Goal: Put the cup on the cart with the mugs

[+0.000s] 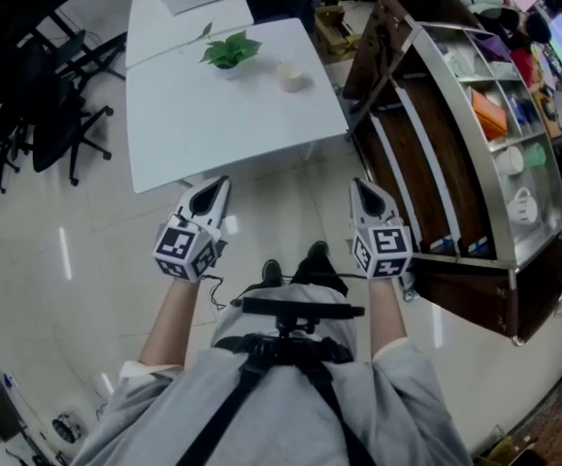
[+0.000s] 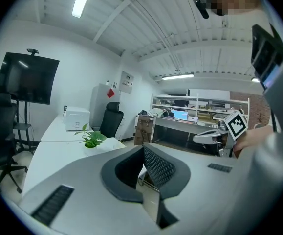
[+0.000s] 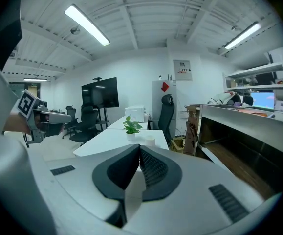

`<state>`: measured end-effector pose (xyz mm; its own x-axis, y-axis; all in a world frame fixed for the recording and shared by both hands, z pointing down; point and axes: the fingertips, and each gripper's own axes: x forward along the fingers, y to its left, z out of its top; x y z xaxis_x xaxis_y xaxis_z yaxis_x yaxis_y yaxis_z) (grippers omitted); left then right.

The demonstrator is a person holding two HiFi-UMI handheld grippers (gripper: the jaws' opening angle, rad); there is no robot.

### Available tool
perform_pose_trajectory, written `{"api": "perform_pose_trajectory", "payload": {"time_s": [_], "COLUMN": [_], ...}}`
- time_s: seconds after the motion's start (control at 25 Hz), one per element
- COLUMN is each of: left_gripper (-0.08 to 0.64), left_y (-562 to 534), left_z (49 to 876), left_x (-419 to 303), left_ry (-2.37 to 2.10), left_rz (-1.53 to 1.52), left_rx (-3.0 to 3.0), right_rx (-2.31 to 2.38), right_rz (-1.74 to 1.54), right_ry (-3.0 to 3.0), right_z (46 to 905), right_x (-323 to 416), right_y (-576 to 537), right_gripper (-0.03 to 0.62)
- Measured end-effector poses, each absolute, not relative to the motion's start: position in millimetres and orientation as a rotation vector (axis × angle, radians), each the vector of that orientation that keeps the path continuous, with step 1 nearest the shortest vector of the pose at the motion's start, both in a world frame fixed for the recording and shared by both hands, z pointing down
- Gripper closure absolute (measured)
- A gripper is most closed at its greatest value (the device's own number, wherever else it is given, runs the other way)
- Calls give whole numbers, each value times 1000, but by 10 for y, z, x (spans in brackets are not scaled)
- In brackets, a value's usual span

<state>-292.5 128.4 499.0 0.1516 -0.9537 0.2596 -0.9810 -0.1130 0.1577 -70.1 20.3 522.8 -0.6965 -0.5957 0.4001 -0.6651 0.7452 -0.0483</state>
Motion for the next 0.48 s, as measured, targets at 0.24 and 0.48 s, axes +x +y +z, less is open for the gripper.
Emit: {"api": "perform_pose_trajectory", "payload": {"time_s": [0.24,0.48], "left_gripper": [557,557], "left_y": [943,507], "left_z": [4985,4979], "left_x": [-2951,-2913], "left_ry": [-1888,-1914], "left_rz": [162,177], "left_rx": [2101,2073], "right_rx": [924,870], "right_rz": [295,330], "right_ry": [-2590,-2601], "right_z": [5335,5487], "right_x": [-795,-900], "right_y": [-218,-670], "right_gripper": [592,592]}}
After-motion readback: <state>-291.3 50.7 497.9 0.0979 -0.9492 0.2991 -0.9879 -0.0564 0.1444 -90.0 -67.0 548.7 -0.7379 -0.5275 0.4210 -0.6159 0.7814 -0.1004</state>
